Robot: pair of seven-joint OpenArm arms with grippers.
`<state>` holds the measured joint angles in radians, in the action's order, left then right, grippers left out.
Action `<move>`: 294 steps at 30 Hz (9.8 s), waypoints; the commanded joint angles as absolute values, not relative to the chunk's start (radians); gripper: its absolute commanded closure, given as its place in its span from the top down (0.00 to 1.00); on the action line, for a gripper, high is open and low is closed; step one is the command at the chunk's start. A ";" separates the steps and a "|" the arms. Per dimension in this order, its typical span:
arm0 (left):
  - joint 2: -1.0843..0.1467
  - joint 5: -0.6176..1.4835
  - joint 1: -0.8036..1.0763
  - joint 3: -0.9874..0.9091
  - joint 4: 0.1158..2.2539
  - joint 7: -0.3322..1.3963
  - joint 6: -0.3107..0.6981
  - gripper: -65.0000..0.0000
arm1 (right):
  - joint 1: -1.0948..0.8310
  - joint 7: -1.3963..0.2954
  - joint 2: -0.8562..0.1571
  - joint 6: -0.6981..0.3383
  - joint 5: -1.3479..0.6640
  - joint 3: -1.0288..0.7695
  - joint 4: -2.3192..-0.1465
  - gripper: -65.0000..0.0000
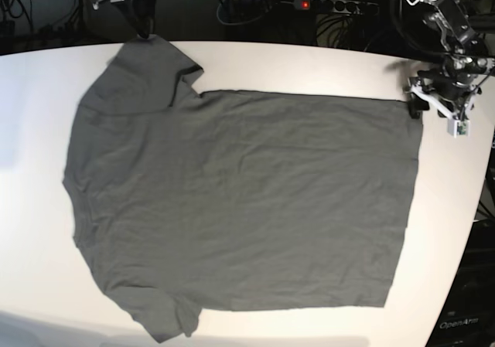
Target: Fold the T-shirt properly
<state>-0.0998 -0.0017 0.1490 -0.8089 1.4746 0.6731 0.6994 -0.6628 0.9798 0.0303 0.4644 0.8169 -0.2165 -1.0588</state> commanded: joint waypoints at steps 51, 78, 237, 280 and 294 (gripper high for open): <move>-0.104 -0.054 0.139 -0.684 1.395 0.834 0.698 0.60 | -0.674 0.998 0.027 0.487 0.809 -0.213 -1.066 0.00; -0.206 0.130 0.145 -0.684 1.406 1.006 0.698 0.60 | -0.654 0.998 0.027 0.487 0.811 -0.213 -1.066 0.00; -0.168 0.591 0.050 -0.420 1.675 0.848 0.513 0.04 | -0.618 1.007 0.005 0.487 0.812 -0.211 -0.928 0.00; -0.097 0.226 0.094 -0.607 1.537 0.782 0.524 0.04 | -0.631 1.009 0.005 0.487 0.812 -0.211 -0.931 0.00; 0.005 0.242 0.088 -0.604 1.670 0.831 0.521 0.03 | -0.633 1.063 -0.002 0.487 0.812 -0.213 -0.924 0.00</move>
